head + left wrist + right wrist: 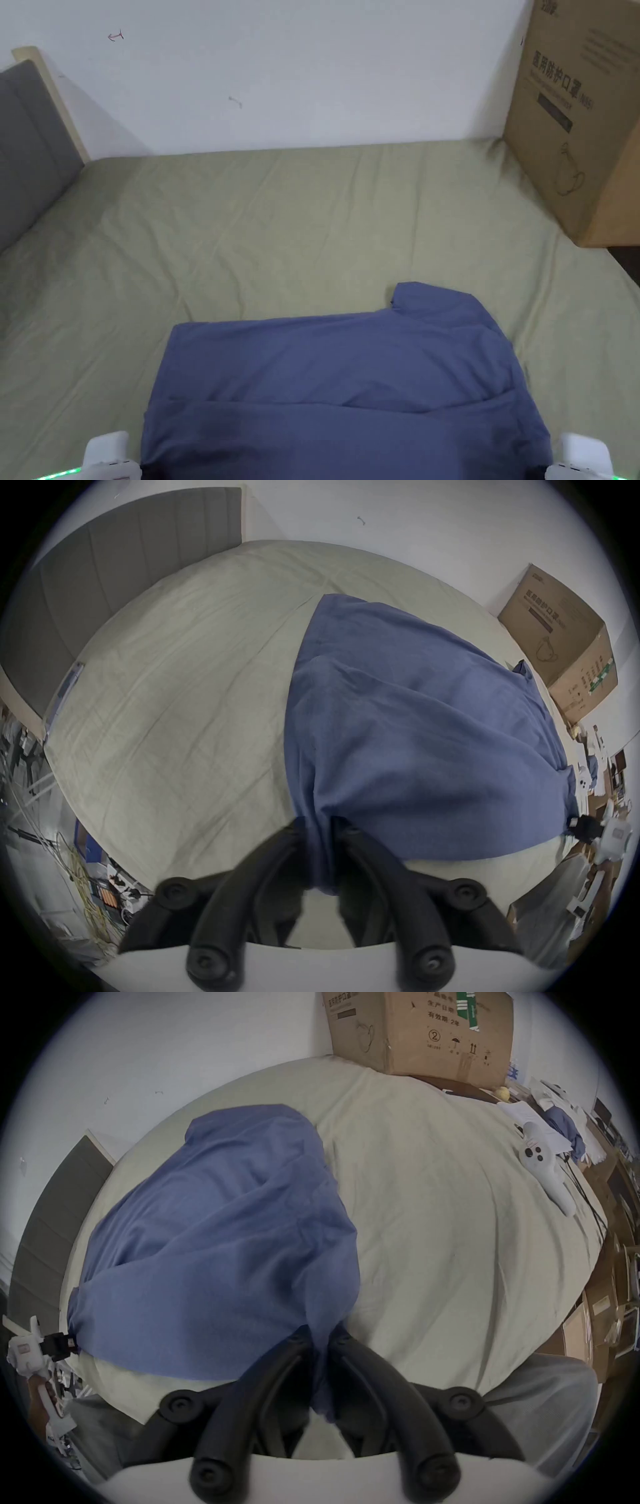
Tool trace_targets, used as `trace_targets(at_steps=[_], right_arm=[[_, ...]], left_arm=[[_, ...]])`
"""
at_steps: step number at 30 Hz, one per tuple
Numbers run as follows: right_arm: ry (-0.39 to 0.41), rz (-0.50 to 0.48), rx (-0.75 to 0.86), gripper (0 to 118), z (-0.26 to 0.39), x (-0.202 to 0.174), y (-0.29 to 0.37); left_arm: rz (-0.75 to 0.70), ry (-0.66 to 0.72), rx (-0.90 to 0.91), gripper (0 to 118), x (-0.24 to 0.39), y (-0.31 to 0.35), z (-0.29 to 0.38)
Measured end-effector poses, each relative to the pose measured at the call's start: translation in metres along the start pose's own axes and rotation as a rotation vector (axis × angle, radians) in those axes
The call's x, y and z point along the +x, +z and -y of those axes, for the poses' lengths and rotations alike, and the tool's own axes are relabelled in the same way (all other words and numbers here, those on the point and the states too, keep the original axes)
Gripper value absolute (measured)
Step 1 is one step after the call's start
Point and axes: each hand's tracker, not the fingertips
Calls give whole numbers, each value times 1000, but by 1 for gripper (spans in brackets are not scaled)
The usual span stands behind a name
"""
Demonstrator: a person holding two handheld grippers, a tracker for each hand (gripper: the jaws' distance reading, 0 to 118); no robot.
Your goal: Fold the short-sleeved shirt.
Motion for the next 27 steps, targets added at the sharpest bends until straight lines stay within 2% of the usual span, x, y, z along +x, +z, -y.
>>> trace_targets(at_steps=[1,2,3,4,5,6,10,12,13,18,19,20,21,22,23,24,27], right_arm=[[8,15,10,52,-5,-3,8],[20,17,28,64,-10,-4,15],[35,12,65,69,-17,-5,25],[49,6,108,69,-26,-7,36],[60,2,146,93,-34,-11,46],[74,-2,206,102,-43,-15,61],[136,-37,440,104,-78,-44,123],[165,-43,559,105,-89,-56,144],[178,-38,614,105,-94,-64,156],[200,-3,818,105,-105,-95,185],[210,4,843,102,-107,-100,186],[215,4,863,92,-107,-103,187],[218,4,882,75,-107,-107,189],[219,7,897,53,-107,-111,189],[222,11,903,18,-108,-113,188],[225,12,909,0,-109,-115,187],[237,6,915,0,-113,-119,181]], left_arm=[[4,-4,-3,72,1,4,-2],[6,1,-8,82,4,8,-4],[6,20,-5,86,6,16,-7],[37,44,43,86,9,28,-11],[71,50,99,90,10,39,-14],[113,57,202,90,14,54,-20],[178,24,460,93,39,112,-48],[192,-9,547,105,51,132,-61],[192,-16,582,106,58,143,-67],[198,-50,782,105,89,177,-80],[186,-68,816,105,96,180,-81],[185,-70,818,102,101,182,-83],[187,-76,815,91,106,183,-84],[197,-99,844,68,109,181,-85],[201,-119,868,19,112,181,-85],[198,-124,861,0,117,179,-85],[200,-146,840,0,126,171,-89]])
